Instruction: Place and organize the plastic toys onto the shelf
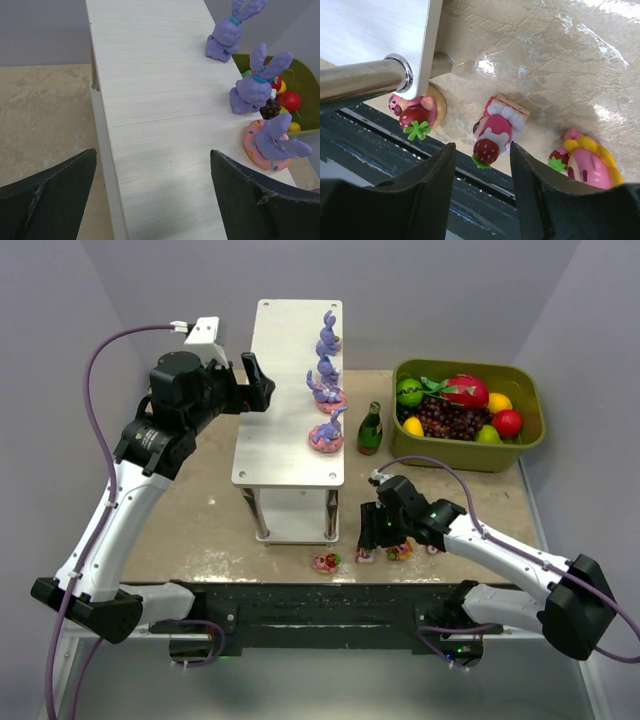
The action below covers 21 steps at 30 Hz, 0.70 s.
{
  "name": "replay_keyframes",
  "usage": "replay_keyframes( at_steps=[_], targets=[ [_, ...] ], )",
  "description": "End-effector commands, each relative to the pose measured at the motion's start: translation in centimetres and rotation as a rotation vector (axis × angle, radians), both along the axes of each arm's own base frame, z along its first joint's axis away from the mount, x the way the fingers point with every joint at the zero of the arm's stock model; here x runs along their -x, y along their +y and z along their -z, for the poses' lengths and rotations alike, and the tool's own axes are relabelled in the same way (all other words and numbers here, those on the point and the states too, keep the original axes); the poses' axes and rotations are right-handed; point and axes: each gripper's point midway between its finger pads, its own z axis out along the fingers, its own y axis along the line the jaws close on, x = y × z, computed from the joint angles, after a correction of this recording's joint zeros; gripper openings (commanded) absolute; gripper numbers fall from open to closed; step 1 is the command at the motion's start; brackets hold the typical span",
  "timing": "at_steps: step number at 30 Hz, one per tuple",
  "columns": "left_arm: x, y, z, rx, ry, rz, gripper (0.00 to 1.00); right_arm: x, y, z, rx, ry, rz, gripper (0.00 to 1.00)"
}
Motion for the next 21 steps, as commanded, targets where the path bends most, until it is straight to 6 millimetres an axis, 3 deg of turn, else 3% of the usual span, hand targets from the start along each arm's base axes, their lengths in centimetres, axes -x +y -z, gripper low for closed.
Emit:
replay_keyframes(
  at_steps=[1, 11, 15, 19, 21],
  targets=[
    [0.2, 0.6, -1.9, -0.002, -0.043, -0.013, 1.0, -0.4, 0.7, 0.3, -0.01, -0.011, 0.015, 0.5],
    [0.0, 1.0, -1.4, -0.018, -0.035, -0.028, 1.0, -0.1, 0.1, 1.4, 0.076, 0.017, 0.01, 0.45],
    [0.0, 1.2, -1.2, -0.021, -0.033, -0.034, 1.0, -0.3, -0.1, 1.5, 0.104, 0.015, 0.006, 0.35],
    [0.0, 1.3, -1.4, -0.022, -0.039, -0.036, 0.99, -1.4, -0.3, 0.6, 0.132, -0.032, 0.006, 0.12],
    [0.0, 1.4, -1.4, -0.024, -0.039, -0.039, 0.99, -2.2, -0.3, 0.1, 0.147, -0.073, -0.011, 0.08]
  ],
)
